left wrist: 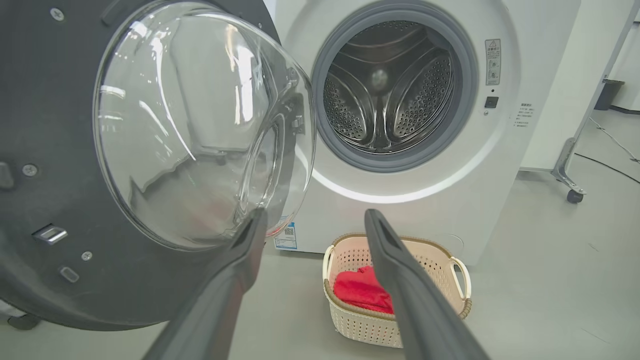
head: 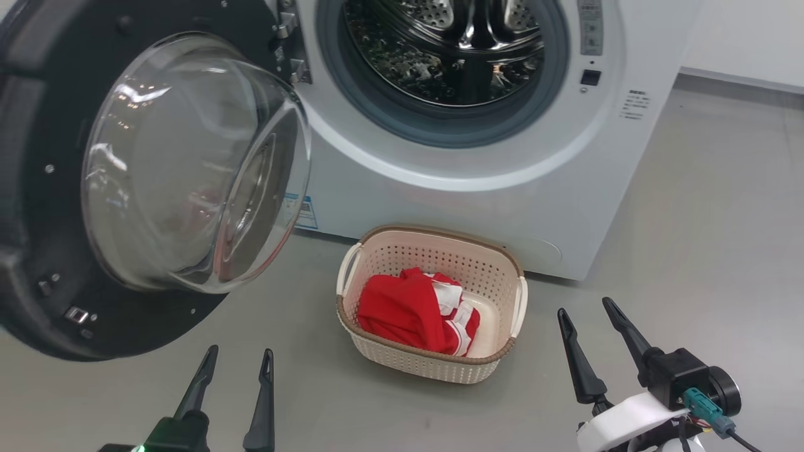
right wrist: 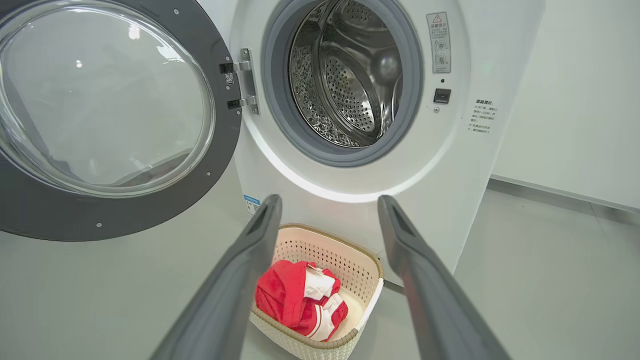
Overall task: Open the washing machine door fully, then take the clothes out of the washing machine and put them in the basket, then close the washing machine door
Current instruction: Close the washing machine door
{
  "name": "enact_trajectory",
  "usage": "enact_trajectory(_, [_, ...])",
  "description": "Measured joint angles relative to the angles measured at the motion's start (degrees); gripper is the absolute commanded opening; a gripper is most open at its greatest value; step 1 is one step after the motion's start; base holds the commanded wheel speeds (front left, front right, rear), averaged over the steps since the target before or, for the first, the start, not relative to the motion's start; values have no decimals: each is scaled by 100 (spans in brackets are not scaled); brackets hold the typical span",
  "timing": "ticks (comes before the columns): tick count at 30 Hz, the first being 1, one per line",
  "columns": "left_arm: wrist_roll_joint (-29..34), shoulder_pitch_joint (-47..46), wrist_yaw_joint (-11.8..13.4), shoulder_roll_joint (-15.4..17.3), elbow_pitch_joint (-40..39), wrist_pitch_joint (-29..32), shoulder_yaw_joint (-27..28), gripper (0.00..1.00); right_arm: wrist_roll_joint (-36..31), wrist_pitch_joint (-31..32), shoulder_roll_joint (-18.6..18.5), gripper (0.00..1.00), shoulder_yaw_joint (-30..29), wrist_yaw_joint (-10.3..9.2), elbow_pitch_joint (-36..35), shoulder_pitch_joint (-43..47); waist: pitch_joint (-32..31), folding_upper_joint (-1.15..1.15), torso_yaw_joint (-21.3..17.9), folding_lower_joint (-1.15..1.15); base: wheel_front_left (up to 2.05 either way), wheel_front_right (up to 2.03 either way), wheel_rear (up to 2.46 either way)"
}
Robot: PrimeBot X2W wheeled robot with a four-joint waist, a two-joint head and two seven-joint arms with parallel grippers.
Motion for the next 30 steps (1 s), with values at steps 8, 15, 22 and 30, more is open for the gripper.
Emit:
enact_trajectory(8, [1, 1, 0, 2, 11, 7, -9, 100, 1, 0, 18, 100, 34, -1, 9, 104, -69, 0, 606, 0, 0, 0, 0])
enact_trajectory(15, [0, 19, 13, 22, -16, 7, 133, 100, 0, 0, 35, 100, 183, 2, 30, 103, -118, 0, 912, 0, 0, 0, 0])
enact_trajectory(22, [0, 33, 13, 25, -38, 7, 137, 100, 1, 0, 35, 100, 189, 8, 60, 103, -125, 0, 932, 0, 0, 0, 0])
enact_trajectory(30, [-1, 38, 13, 25, -47, 7, 135, 100, 1, 0, 35, 100, 197, 7, 77, 103, -118, 0, 911, 0, 0, 0, 0])
